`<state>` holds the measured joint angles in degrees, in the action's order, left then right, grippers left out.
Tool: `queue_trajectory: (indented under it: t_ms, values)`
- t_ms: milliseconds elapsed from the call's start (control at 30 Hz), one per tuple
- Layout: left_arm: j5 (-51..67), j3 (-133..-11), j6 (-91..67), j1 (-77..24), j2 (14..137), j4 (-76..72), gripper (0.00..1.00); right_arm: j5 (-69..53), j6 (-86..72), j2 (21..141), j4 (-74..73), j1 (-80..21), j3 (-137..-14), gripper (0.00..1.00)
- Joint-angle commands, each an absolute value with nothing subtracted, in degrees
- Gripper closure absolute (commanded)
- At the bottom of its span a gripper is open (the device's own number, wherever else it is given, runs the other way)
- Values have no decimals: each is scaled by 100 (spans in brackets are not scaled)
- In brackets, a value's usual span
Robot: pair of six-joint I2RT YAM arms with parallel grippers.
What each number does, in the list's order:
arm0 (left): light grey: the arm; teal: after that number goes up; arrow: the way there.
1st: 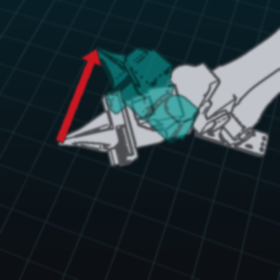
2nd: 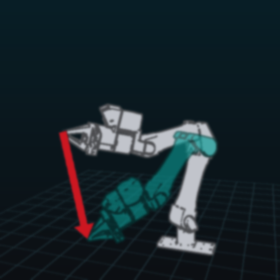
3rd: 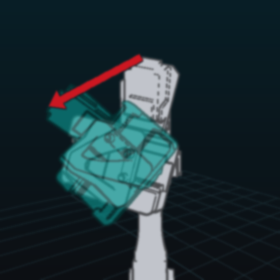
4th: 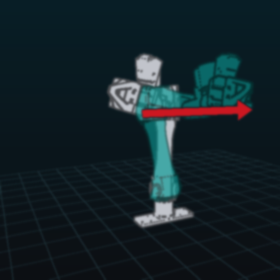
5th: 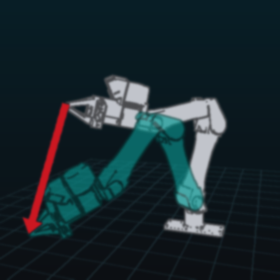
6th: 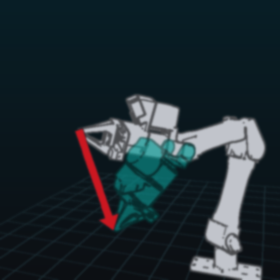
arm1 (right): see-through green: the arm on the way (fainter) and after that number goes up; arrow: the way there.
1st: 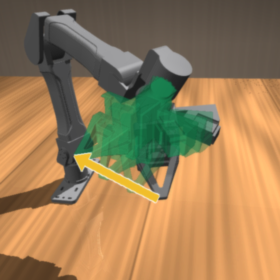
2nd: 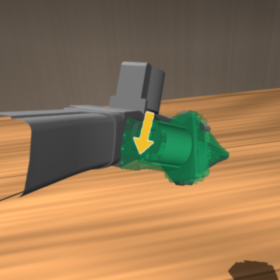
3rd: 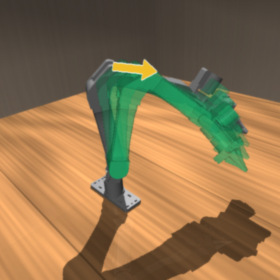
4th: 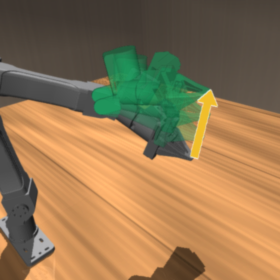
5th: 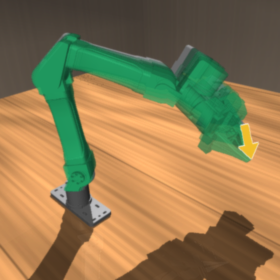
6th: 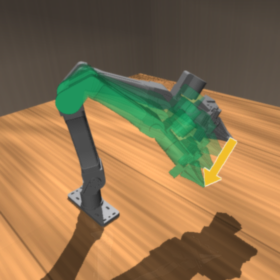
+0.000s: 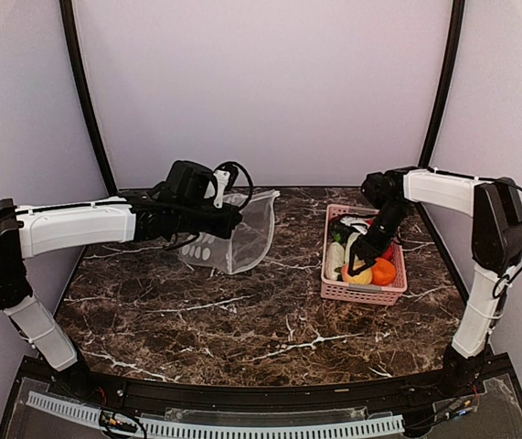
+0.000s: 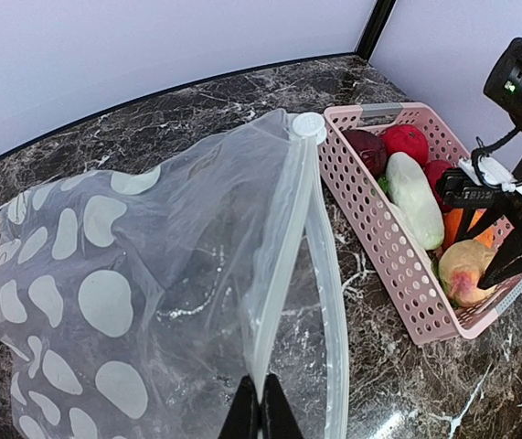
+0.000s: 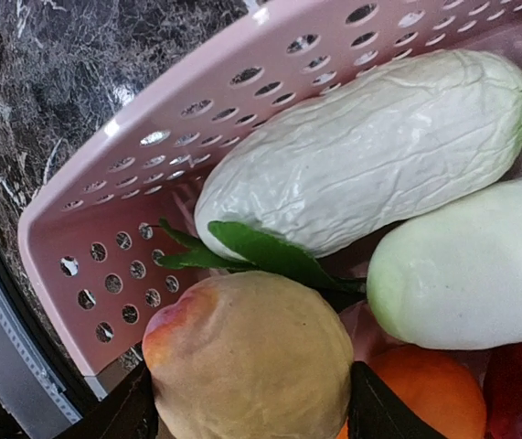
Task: Place the food in the zip-top bag and seal the zipper
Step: Pick up the fake fruit from the bin, then place the fake fruit in the zipper food storage bag.
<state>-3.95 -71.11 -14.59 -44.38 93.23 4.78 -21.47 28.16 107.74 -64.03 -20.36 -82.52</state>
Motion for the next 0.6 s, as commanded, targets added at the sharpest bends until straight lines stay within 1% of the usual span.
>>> queue_trajectory:
  t_ms: [0,133,300,433,567]
  values:
    - [-345,-7268,-1435,-4474,9304,611,99,-2209,2656,10207,-6452,-2057,-8547,43]
    - [-307,-7269,-1462,-4478,9303,611,99,-2675,2368,10104,-6448,-2057,-8993,47]
    - [-252,-7256,-1548,-4482,9325,585,99,-3807,2342,10239,-6544,-2176,-9997,49]
    - [-72,-7262,-1596,-4478,9333,553,99,-4197,2165,10296,-5754,-2438,-10244,50]
    - [227,-7269,-1622,-4474,9286,481,99,-5156,1994,10440,-5134,-2730,-10491,49]
